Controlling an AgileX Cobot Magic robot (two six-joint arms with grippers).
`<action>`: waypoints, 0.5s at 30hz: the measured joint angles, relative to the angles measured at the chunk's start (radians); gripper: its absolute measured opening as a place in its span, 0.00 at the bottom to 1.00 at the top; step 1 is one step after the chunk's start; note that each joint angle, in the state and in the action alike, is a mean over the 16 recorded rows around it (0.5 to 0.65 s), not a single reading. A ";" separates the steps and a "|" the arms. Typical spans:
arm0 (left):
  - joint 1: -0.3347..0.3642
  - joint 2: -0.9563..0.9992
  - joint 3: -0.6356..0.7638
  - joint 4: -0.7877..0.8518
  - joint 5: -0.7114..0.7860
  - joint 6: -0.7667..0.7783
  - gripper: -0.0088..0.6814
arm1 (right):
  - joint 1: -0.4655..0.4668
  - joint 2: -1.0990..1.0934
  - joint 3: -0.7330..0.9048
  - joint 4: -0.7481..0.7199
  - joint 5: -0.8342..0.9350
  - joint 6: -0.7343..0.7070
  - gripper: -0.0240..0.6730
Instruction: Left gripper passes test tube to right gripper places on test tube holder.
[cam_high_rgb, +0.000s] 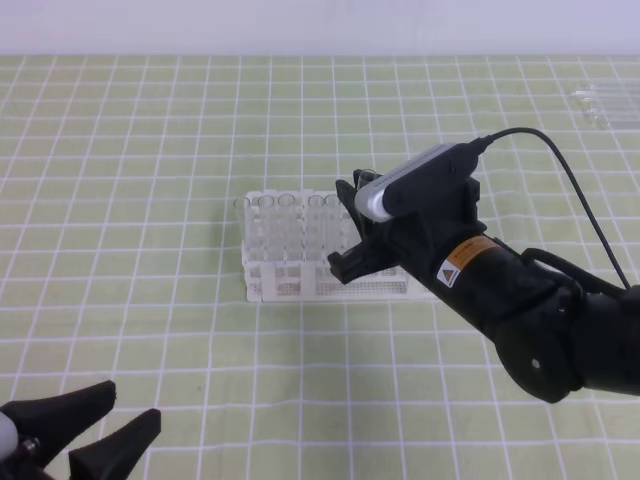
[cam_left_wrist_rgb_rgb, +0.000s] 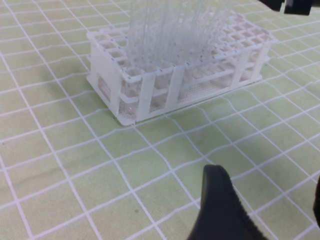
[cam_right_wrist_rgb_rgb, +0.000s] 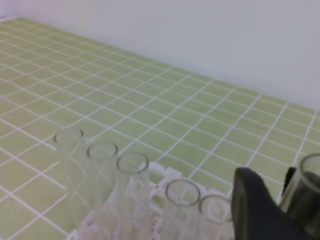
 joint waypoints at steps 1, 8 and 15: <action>0.000 0.000 0.000 0.000 0.000 0.000 0.53 | 0.000 0.003 0.000 0.000 0.000 0.000 0.21; 0.000 0.000 0.000 0.000 0.000 0.000 0.53 | 0.000 0.020 -0.001 0.006 0.001 0.000 0.21; 0.000 0.000 0.000 0.000 0.000 0.000 0.53 | 0.000 0.026 -0.001 0.028 0.016 0.000 0.21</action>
